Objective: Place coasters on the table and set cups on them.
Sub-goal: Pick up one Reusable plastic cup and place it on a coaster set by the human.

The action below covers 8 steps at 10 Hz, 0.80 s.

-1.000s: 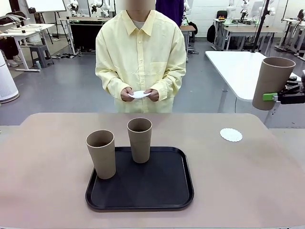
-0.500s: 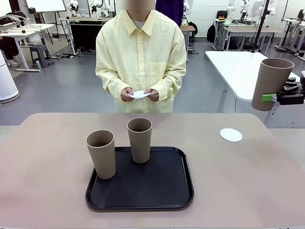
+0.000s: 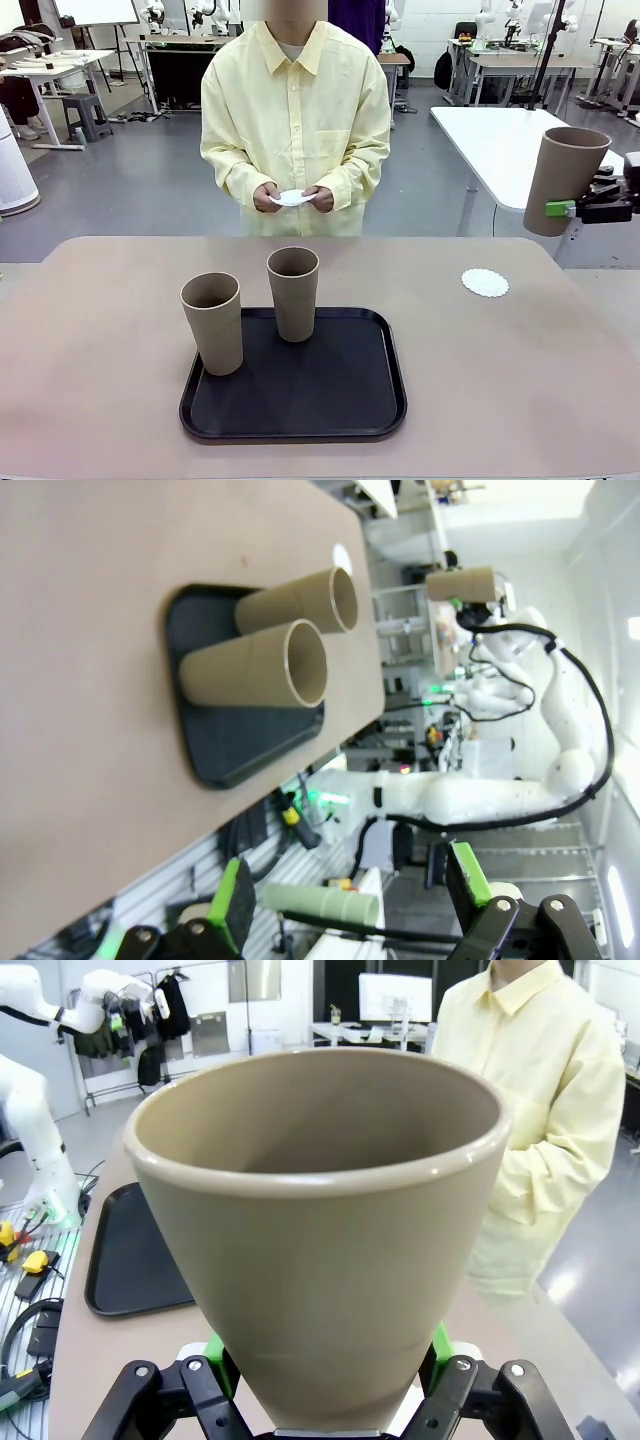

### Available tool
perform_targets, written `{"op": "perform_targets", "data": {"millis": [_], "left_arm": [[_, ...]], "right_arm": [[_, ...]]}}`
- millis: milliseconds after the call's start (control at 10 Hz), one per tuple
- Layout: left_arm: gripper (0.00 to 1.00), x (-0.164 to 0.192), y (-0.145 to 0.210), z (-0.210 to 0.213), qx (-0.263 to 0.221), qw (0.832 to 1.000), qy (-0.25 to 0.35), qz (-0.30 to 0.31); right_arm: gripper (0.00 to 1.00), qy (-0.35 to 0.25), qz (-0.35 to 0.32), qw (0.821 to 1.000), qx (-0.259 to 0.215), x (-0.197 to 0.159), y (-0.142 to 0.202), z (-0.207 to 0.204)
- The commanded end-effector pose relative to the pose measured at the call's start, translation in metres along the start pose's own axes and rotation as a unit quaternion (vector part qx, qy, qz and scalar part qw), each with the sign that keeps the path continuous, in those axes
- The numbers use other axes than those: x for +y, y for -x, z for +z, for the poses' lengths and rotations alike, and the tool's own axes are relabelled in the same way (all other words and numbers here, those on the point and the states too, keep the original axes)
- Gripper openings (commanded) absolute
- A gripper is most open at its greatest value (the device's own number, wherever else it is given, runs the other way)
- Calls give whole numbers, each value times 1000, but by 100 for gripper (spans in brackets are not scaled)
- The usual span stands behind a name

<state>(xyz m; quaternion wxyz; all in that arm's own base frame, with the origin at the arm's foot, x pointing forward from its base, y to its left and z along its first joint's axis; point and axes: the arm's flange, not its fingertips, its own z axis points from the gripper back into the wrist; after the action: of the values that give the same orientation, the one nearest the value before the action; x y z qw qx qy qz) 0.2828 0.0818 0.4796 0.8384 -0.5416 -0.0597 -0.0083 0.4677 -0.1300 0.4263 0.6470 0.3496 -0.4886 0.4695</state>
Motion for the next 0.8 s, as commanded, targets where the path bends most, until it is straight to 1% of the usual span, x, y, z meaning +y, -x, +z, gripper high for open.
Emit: {"op": "perform_targets", "data": {"millis": [0, 400, 700], "left_arm": [[100, 0, 1, 1, -1, 1000, 4, -4], [100, 0, 1, 1, -1, 1000, 4, -4], [100, 0, 1, 1, -1, 1000, 4, -4]], "right_arm": [[81, -31, 15, 999, -18, -37, 21, -15], [81, -78, 6, 997, -6, -71, 62, -34], [81, -81, -3, 997, 3, -95, 94, -59]]}}
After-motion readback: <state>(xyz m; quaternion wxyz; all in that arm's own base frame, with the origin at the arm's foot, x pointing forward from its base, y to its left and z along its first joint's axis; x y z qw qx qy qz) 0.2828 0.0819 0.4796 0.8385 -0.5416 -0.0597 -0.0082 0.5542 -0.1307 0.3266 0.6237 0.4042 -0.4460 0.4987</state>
